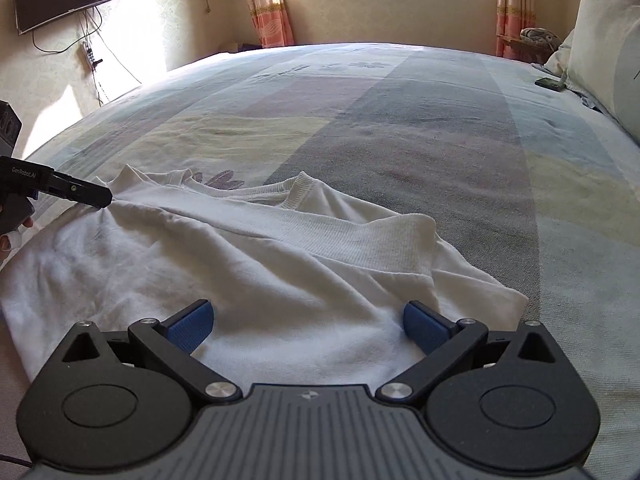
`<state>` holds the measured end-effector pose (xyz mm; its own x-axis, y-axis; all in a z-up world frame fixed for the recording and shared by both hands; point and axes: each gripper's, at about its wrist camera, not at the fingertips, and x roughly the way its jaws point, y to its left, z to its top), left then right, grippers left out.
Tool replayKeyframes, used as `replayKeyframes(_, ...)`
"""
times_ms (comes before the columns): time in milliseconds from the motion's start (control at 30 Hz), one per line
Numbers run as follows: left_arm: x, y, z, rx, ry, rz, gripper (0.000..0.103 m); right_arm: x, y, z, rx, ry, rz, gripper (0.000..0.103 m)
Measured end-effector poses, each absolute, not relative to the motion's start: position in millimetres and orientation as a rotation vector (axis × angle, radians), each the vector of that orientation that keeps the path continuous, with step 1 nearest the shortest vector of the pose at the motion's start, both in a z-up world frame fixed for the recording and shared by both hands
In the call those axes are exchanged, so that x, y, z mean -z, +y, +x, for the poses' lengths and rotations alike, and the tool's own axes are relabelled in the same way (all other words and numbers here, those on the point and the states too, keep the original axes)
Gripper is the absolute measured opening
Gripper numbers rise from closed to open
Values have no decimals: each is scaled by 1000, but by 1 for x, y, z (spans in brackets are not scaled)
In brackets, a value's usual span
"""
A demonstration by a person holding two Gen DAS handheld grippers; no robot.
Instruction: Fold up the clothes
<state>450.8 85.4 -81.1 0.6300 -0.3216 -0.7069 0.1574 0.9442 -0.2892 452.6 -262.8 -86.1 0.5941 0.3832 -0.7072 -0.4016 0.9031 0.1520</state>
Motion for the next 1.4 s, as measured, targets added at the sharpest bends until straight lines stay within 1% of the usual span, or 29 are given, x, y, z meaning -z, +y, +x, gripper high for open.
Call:
replayKeyframes(100, 68, 78, 417, 348, 826, -211, 101, 62, -262, 432, -416, 819, 20, 103)
replayKeyframes(200, 75, 74, 388, 334, 848, -207, 101, 53, -261, 399, -518, 814, 88, 103)
replayKeyframes(333, 103, 87, 350, 220, 924, -268, 101, 77, -257, 366, -523, 902, 66, 103)
replayKeyframes(367, 103, 89, 347, 211, 918, -277, 101, 85, -259, 359, -502, 926, 67, 103)
replayKeyframes(467, 97, 94, 339, 196, 888, -295, 101, 92, -268, 339, -490, 879, 91, 103)
replayKeyframes(600, 91, 100, 329, 175, 848, -319, 102, 94, -273, 335, -459, 864, 150, 103)
replayKeyframes(633, 93, 101, 331, 168, 863, -329, 102, 95, -272, 335, -450, 858, 150, 103)
replayKeyframes(700, 102, 102, 331, 151, 897, -350, 101, 96, -266, 333, -435, 850, 113, 103)
replayKeyframes(900, 97, 90, 307, 148, 880, -310, 102, 102, -241, 322, -391, 817, -84, 103)
replayKeyframes(1000, 100, 92, 301, 127, 894, -311, 101, 104, -240, 321, -364, 803, -77, 103)
replayKeyframes(1067, 92, 90, 299, 124, 870, -298, 101, 104, -240, 322, -364, 805, -79, 103)
replayKeyframes(1300, 89, 62, 318, 144, 882, -103, 102, 104, -238, 320, -363, 801, -103, 103)
replayKeyframes(1400, 106, 62, 320, 118, 942, -123, 101, 104, -237, 320, -359, 801, -106, 103)
